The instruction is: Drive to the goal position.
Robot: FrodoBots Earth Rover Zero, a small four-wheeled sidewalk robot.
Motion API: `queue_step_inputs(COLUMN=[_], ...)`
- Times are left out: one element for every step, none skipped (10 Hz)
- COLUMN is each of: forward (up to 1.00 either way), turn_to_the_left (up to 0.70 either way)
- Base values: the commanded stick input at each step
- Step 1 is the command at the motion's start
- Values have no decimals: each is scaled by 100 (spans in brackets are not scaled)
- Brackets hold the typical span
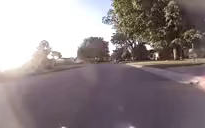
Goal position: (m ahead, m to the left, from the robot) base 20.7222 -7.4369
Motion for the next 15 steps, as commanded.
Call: queue_step_inputs(forward=[100, 100, 100, 100, 100, 100, 100, 100, 100, 100, 100, 100, 100, 100, 100], turn_to_the_left=[0, 0, 0, 0, 0, 0, 0, 0, 0, 0, 0, -23, -29, -34, -40])
